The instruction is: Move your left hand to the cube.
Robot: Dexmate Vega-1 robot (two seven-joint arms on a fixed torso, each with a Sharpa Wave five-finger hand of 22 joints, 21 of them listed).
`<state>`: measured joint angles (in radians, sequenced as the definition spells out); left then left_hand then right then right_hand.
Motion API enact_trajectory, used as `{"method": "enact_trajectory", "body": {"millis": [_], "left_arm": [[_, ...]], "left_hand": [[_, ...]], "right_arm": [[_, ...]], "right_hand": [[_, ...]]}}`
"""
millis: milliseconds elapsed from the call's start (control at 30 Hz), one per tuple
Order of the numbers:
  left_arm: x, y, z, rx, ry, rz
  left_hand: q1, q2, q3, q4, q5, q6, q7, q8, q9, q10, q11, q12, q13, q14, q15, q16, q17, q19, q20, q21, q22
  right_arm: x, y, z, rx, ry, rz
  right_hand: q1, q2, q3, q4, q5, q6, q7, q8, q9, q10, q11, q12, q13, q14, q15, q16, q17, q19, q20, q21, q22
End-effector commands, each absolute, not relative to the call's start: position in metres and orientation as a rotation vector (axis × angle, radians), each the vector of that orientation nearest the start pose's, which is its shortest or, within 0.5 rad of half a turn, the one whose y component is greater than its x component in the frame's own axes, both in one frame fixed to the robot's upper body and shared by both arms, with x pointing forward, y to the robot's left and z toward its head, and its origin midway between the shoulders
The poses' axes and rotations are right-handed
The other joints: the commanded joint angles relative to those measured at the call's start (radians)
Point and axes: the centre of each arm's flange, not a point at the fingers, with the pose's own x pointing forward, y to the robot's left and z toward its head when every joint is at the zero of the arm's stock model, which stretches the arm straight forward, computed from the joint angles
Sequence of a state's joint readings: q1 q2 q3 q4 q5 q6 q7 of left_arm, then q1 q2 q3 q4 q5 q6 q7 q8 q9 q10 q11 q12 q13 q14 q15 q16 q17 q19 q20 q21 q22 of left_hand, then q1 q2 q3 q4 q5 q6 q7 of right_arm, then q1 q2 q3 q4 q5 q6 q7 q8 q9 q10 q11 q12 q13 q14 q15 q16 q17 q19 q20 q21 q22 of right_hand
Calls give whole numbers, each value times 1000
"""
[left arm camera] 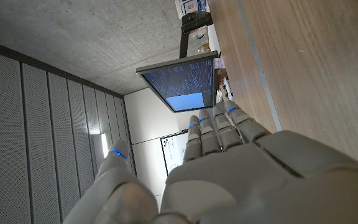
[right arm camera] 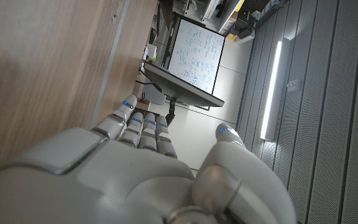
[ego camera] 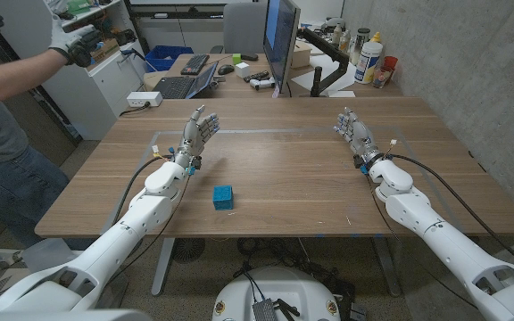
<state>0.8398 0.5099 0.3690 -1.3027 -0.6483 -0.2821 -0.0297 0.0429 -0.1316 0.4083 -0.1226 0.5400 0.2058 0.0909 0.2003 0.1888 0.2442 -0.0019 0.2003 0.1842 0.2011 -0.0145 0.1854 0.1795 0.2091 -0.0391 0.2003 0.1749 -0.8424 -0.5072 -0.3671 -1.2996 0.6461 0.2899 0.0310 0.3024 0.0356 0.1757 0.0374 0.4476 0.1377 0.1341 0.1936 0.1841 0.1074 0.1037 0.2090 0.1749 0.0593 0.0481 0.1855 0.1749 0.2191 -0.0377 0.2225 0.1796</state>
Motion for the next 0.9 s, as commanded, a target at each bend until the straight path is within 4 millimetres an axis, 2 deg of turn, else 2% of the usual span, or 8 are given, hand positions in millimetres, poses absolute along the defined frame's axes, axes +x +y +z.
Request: {"method": "enact_trajectory", "body": {"millis": [33, 900], "left_arm": [[653, 290, -29, -34, -579, -209], [649, 286, -25, 18, -581, -252]], "left_hand": [[2, -7, 5, -1, 6, 8, 2, 6, 2, 7, 3, 6, 5, 5, -1, 6, 2, 4, -40, 5, 5], [8, -2, 2, -1, 10, 5, 2, 4, 2, 3, 2, 3, 5, 2, 1, 5, 2, -2, -35, 2, 5]], "right_arm": [[653, -291, -30, 40, -588, 204], [654, -285, -30, 41, -585, 202]], "right_hand": [[7, 2, 4, 0, 7, 9, 1, 6, 2, 2, 3, 4, 6, 12, 1, 5, 6, 9, -41, 3, 3], [5, 7, -4, -5, 11, 16, 6, 6, 2, 7, 11, 2, 6, 17, 6, 3, 7, 11, -34, 0, 4]]}}
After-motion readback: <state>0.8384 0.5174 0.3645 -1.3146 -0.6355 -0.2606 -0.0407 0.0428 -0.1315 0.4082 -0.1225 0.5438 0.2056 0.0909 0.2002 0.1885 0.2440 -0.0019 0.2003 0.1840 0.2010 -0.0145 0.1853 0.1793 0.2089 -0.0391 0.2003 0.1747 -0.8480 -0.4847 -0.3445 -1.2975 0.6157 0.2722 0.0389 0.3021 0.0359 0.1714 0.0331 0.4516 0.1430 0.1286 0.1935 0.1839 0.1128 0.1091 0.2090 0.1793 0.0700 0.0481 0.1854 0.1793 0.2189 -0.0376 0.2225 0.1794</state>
